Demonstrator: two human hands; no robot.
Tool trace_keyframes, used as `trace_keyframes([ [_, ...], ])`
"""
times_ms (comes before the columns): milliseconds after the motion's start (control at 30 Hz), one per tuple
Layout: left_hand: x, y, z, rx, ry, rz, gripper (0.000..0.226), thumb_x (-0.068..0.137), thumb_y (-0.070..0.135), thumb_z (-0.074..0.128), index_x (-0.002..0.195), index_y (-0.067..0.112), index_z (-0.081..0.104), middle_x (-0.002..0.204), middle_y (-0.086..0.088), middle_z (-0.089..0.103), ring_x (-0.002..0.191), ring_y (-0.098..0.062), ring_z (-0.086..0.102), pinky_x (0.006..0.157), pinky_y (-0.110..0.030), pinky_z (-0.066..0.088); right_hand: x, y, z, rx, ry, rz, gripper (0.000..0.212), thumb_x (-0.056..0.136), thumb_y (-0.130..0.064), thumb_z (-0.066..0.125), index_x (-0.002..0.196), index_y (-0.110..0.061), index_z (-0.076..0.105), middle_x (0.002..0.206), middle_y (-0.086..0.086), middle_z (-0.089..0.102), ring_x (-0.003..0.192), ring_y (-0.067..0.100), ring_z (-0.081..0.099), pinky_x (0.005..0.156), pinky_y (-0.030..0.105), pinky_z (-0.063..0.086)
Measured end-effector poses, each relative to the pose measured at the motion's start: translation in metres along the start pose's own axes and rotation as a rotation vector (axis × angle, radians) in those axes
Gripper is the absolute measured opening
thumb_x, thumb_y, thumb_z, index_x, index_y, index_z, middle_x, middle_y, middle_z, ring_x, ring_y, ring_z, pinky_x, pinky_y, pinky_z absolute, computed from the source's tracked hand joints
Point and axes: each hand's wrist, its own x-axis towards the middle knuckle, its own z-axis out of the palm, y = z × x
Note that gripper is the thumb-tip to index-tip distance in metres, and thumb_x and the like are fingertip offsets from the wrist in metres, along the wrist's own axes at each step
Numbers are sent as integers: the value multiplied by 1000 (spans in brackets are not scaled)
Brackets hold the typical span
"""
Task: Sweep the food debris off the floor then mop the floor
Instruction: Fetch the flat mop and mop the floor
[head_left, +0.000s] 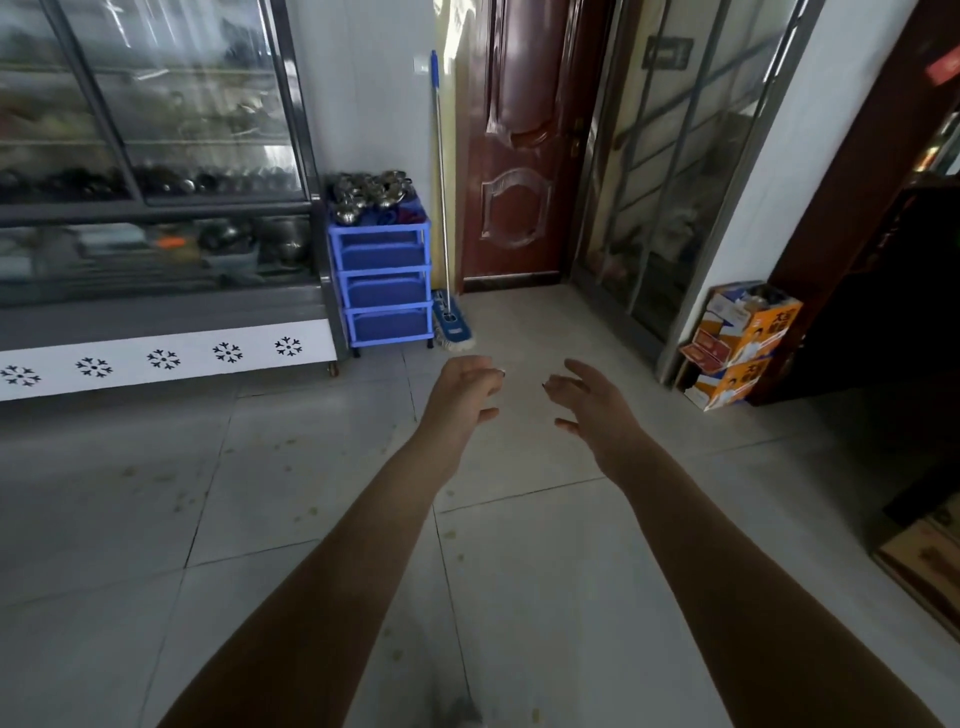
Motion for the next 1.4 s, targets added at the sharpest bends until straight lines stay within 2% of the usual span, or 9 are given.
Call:
trace_keyframes([
  [200, 123, 14, 27, 24, -43, -19, 12, 91, 16, 53, 102, 21, 53, 110, -4, 58, 105, -17, 57, 87, -33, 49, 122, -24, 2, -49, -12, -23, 54, 89, -20, 60, 138, -20, 41, 134, 4, 53, 111, 18, 54, 91, 34, 46],
  [367, 205, 25, 52, 46, -47, 15, 15, 91, 16, 53, 89, 31, 54, 97, 5, 57, 98, -12, 57, 87, -32, 48, 203, -43, -6, -70, -2, -31, 53, 90, -20, 58, 140, -17, 38, 134, 6, 53, 115, 19, 52, 96, 38, 45],
  [533, 282, 27, 75, 46, -34, 12, 14, 90, 15, 55, 87, 29, 56, 97, 4, 58, 98, -12, 57, 86, -33, 47, 284, -46, -27, -58, -16, -23, 51, 91, -18, 56, 139, -19, 39, 133, 6, 53, 110, 18, 53, 89, 34, 46],
  [700, 378, 22, 118, 25, 7, 10, 7, 91, 23, 55, 88, 28, 58, 96, 3, 59, 92, -11, 59, 74, -26, 50, 394, -49, -61, -62, -57, -20, 52, 89, -20, 58, 138, -21, 40, 130, 4, 55, 107, 17, 54, 87, 33, 46],
  [800, 434, 17, 146, 19, 35, -11, 6, 91, 25, 54, 86, 27, 56, 90, 3, 58, 86, -12, 57, 80, -31, 48, 461, -54, -85, -67, -83, -3, 52, 89, -20, 59, 138, -20, 40, 130, 4, 54, 107, 18, 53, 88, 34, 46],
  [967, 528, 22, 189, -38, 118, -78, 12, 94, 25, 51, 82, 25, 55, 82, 4, 57, 77, -9, 55, 68, -24, 45, 578, -73, -113, -53, -114, 7, 49, 89, -20, 60, 135, -20, 43, 127, 5, 55, 107, 17, 54, 86, 32, 47],
  [1200, 632, 17, 205, 19, 197, -57, 8, 93, 21, 54, 90, 28, 56, 100, 0, 60, 91, -11, 59, 76, -25, 51, 705, -65, -99, -67, -230, 6, 57, 85, -27, 63, 138, -23, 41, 99, -16, 58, 92, 1, 55, 70, 24, 47],
  [1333, 712, 24, 203, 59, 219, -29, 11, 92, 18, 54, 89, 28, 56, 104, -2, 58, 96, -15, 58, 81, -29, 51, 790, -74, -83, -20, -233, 28, 56, 85, -24, 64, 137, -21, 42, 113, -3, 59, 91, 2, 55, 72, 27, 47],
  [1400, 768, 26, 200, 51, 230, -34, 9, 92, 19, 53, 91, 28, 56, 103, -3, 59, 95, -17, 57, 86, -34, 49, 845, -78, -71, -62, -208, 3, 57, 85, -25, 64, 138, -20, 42, 106, -7, 60, 89, 1, 55, 70, 26, 47],
])
